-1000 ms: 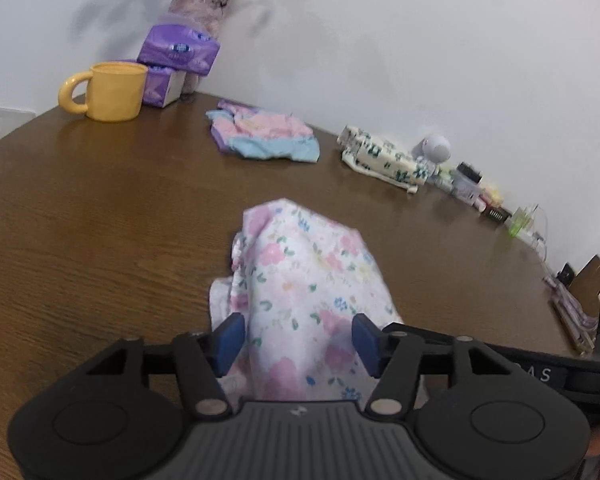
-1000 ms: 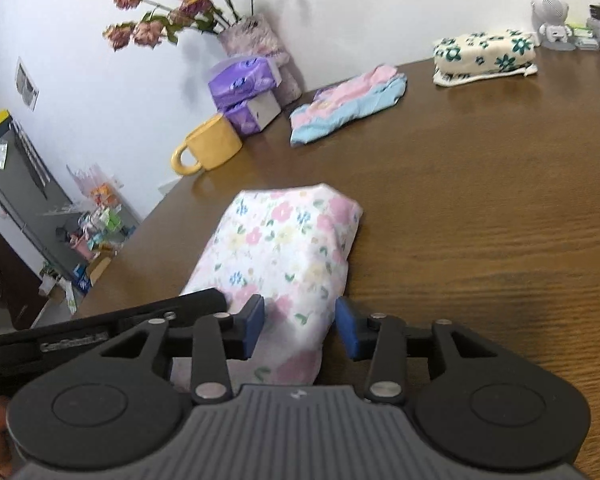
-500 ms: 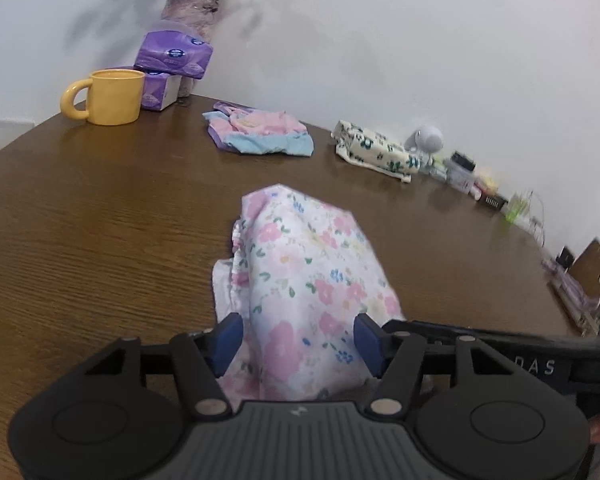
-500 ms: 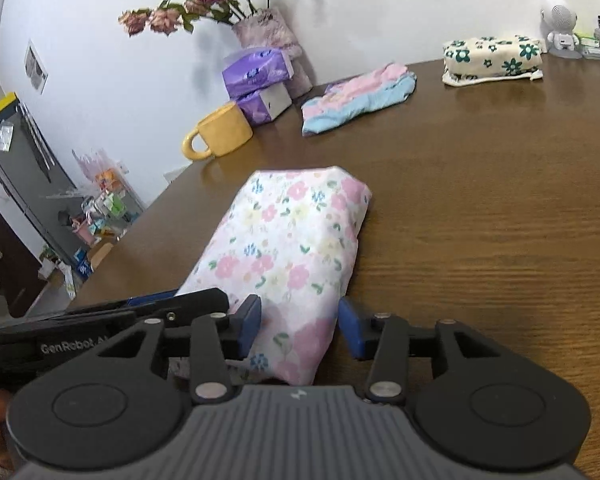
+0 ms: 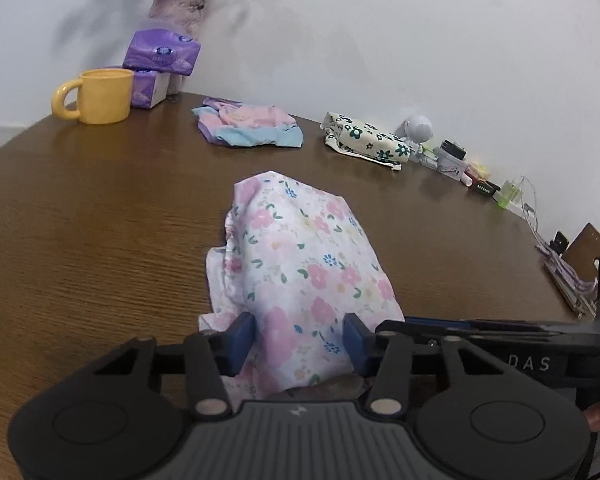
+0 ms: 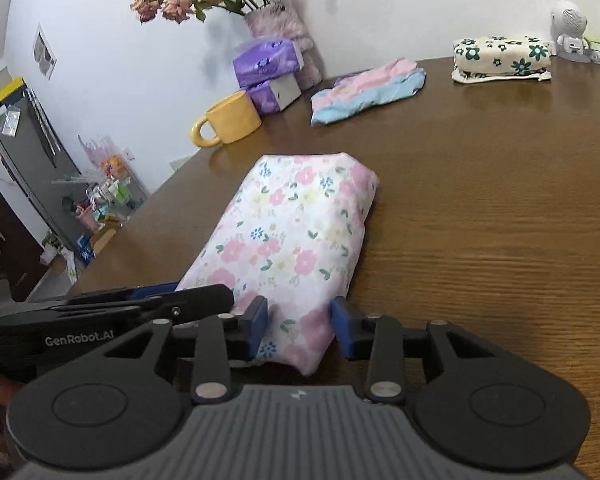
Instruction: Fold clothes
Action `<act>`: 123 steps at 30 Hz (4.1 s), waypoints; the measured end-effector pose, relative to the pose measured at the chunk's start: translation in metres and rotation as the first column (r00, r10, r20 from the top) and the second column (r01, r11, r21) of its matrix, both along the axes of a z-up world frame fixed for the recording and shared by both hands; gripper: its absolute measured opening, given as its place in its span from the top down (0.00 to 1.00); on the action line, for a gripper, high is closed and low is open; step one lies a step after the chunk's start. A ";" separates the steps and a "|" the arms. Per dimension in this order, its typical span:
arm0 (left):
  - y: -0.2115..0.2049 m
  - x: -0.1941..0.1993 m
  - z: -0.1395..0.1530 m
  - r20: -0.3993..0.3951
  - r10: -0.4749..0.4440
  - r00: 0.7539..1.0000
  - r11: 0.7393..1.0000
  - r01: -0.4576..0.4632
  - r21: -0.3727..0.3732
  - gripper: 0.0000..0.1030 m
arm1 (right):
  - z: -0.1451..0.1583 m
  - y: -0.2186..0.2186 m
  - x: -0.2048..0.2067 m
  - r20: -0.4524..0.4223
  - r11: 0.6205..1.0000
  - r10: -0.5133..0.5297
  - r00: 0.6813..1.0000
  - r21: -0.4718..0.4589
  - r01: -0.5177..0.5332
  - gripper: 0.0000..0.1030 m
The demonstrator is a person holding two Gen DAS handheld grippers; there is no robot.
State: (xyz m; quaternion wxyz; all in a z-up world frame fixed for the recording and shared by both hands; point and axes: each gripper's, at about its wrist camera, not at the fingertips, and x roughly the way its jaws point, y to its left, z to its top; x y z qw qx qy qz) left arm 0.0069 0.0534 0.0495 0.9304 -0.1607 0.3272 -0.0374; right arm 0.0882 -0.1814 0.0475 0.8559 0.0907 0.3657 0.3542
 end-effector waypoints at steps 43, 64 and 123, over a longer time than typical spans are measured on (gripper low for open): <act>0.011 -0.044 0.003 -0.074 -0.333 0.940 0.887 0.339 0.314 0.42 | 0.022 0.078 -0.077 0.370 0.794 0.552 0.747 -0.508 -0.335 0.45; -0.007 -0.020 -0.011 -0.123 -0.521 0.845 0.695 0.503 0.514 0.83 | -0.007 0.111 -0.142 0.377 0.507 0.811 0.448 -0.834 -0.217 0.79; -0.076 0.009 -0.011 -0.082 -0.722 0.687 0.593 0.675 0.438 0.86 | 0.003 0.013 -0.083 0.357 0.735 0.433 0.828 -0.672 -0.095 0.67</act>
